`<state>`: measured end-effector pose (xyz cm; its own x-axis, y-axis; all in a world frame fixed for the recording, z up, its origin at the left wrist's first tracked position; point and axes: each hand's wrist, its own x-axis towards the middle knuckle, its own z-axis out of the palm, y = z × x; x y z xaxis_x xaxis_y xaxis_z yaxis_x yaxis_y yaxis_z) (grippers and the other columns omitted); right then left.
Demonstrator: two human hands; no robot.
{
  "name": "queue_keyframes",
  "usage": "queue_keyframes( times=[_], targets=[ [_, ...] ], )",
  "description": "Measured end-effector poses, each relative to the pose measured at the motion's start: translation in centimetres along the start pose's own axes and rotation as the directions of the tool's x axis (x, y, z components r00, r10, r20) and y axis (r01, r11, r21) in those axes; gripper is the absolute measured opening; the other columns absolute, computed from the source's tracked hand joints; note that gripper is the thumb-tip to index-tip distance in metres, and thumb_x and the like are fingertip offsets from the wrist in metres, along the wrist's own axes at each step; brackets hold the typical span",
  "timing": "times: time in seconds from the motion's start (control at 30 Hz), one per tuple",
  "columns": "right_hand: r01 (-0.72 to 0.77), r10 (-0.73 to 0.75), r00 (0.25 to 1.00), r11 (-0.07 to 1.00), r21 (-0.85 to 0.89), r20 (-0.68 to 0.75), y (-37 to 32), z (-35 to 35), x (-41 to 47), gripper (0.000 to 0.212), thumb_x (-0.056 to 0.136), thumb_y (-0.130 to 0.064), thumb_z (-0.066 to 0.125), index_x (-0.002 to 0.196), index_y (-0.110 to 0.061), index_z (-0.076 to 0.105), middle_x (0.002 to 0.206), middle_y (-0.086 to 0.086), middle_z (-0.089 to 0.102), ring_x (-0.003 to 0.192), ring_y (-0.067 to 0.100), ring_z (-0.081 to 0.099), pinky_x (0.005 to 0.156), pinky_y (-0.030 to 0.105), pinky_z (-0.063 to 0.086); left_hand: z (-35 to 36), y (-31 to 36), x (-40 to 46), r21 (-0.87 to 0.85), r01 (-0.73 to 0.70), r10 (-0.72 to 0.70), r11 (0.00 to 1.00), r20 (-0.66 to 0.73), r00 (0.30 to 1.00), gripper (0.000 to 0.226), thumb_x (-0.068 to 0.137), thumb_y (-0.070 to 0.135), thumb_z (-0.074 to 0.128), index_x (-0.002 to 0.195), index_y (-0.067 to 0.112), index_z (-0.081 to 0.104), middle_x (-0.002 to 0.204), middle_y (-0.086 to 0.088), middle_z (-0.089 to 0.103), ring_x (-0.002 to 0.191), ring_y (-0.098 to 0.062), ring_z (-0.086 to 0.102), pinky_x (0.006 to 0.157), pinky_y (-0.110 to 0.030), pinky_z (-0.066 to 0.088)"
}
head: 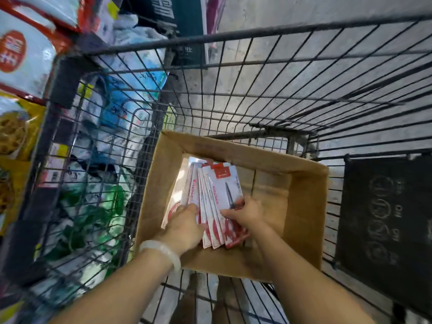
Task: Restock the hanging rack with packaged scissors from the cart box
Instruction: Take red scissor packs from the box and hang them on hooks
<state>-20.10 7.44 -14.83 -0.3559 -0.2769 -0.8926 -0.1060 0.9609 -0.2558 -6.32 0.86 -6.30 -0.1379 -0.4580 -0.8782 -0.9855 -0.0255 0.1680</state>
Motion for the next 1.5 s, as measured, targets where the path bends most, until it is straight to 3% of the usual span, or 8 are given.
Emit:
queue_keyframes(
  times=[0.23,0.47,0.63,0.77,0.97,1.07,1.37,1.5],
  targets=[
    [-0.027,0.026,1.0,0.998,0.062,0.016,-1.1,1.0,-0.8,0.091,0.056,-0.039,0.087,0.128,-0.02,0.034,0.132,0.005,0.05,0.12,0.026,0.052,0.095,0.04,0.046,-0.4,0.5,0.0,-0.129,0.041,-0.042,0.991,-0.004,0.999,0.053,0.094,0.024,0.056,0.142,0.017,0.038,0.145,-0.005,0.043,0.132,-0.023,0.043,0.109,-0.031,0.034],
    [-0.037,0.016,0.998,0.945,0.325,0.068,-1.6,0.4,-2.4,0.017,0.081,-0.018,0.071,0.082,-0.013,0.055,0.098,0.009,0.068,0.074,0.017,0.066,0.059,0.023,0.056,0.3,0.3,-0.7,-0.34,0.065,-0.033,0.938,0.1,0.994,0.055,0.091,0.026,0.06,0.139,0.018,0.035,0.137,-0.004,0.053,0.123,-0.024,0.053,0.105,-0.039,0.044],
    [-0.018,-0.123,0.953,0.889,0.458,0.277,-2.2,-0.7,-4.5,0.011,0.085,-0.01,0.066,0.088,-0.006,0.056,0.101,0.017,0.069,0.087,0.032,0.069,0.077,0.046,0.055,0.1,-0.1,-0.4,-0.56,0.152,-0.181,0.814,0.004,0.984,0.071,0.076,0.025,0.077,0.134,0.02,0.037,0.128,-0.007,0.053,0.118,-0.028,0.055,0.099,-0.048,0.047],
    [-0.037,-0.165,0.933,0.839,0.543,0.32,-1.6,-0.1,-4.6,0.009,0.088,-0.014,0.063,0.081,-0.01,0.059,0.088,0.014,0.068,0.071,0.029,0.065,0.063,0.035,0.053,-0.6,-0.8,0.0,-0.643,0.211,-0.243,0.736,0.04,0.969,0.058,0.078,0.02,0.077,0.127,0.016,0.046,0.119,-0.009,0.061,0.105,-0.027,0.062,0.091,-0.045,0.052],
    [0.08,-0.055,0.98,0.989,0.124,-0.191,0.9,-0.4,0.0,0.043,0.079,-0.037,0.07,0.115,-0.019,0.055,0.118,0.006,0.059,0.105,0.023,0.061,0.092,0.043,0.052,0.1,-1.9,0.9,-0.706,0.204,-0.253,0.678,0.037,0.967,0.043,0.085,0.009,0.068,0.123,0.014,0.051,0.119,-0.01,0.064,0.099,-0.026,0.064,0.087,-0.039,0.053],
    [-0.031,0.013,0.992,0.989,-0.145,-0.126,1.9,-0.5,0.7,0.08,0.065,-0.045,0.079,0.132,-0.022,0.04,0.133,0.005,0.046,0.122,0.026,0.05,0.098,0.047,0.048,0.1,-2.4,1.2,-0.702,0.227,-0.289,0.675,0.032,0.957,0.039,0.086,0.009,0.067,0.121,0.013,0.051,0.117,-0.011,0.064,0.101,-0.029,0.065,0.091,-0.045,0.053],
    [-0.101,0.101,0.995,0.995,-0.011,0.011,3.2,1.3,2.4,0.086,0.03,-0.064,0.081,0.102,-0.028,0.05,0.112,0.001,0.061,0.108,0.023,0.059,0.089,0.045,0.054,-0.4,-3.8,1.3,-0.702,0.192,-0.27,0.686,-0.001,0.963,0.029,0.09,0.014,0.061,0.117,0.014,0.052,0.11,-0.008,0.065,0.086,-0.023,0.065,0.076,-0.039,0.054],
    [-0.133,0.13,0.991,0.985,0.112,0.038,1.4,1.1,-0.6,0.066,0.057,-0.035,0.088,0.104,-0.016,0.047,0.114,0.006,0.06,0.11,0.027,0.06,0.086,0.039,0.053,-0.9,-4.3,0.6,-0.707,0.17,-0.254,0.686,-0.013,0.967,0.026,0.09,0.012,0.062,0.114,0.014,0.052,0.112,-0.009,0.066,0.097,-0.029,0.066,0.09,-0.048,0.053]
  ],
)
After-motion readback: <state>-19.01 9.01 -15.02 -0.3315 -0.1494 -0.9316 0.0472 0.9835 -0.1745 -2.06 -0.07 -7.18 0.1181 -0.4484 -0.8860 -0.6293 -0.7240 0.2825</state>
